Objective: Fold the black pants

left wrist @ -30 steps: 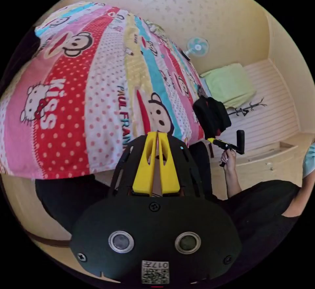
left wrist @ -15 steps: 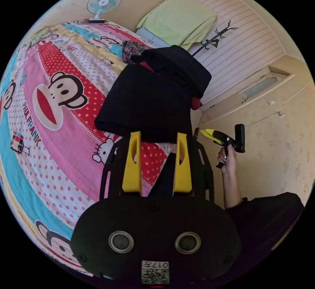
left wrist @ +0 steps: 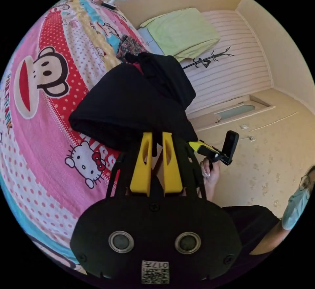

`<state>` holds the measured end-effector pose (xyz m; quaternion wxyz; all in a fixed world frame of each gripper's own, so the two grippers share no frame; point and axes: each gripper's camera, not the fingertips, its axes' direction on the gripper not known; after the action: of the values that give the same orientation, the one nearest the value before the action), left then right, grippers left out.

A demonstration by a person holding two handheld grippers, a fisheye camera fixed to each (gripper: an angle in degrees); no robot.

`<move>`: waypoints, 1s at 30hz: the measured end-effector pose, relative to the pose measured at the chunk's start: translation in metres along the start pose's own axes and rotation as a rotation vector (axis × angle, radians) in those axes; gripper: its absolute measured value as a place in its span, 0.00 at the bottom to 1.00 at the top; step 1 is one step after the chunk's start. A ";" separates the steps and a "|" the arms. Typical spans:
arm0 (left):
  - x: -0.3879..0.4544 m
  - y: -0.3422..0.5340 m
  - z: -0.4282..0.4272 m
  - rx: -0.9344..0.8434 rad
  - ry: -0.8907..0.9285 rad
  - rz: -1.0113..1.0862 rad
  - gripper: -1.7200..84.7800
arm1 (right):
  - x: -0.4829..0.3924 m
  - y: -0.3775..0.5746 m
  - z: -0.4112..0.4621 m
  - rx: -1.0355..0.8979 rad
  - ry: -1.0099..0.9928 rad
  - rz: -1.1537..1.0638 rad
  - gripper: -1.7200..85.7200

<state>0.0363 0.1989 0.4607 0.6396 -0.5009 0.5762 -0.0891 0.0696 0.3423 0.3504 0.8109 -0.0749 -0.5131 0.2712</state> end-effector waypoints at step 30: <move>-0.044 0.369 -0.202 0.671 -0.479 -0.377 0.01 | -0.154 -0.054 0.171 -0.438 -0.223 -0.319 0.03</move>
<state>-0.3158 0.2981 0.2484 0.8545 -0.3686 0.2499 -0.2675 -0.1106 0.1907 0.3294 0.7466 -0.1362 -0.6506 0.0295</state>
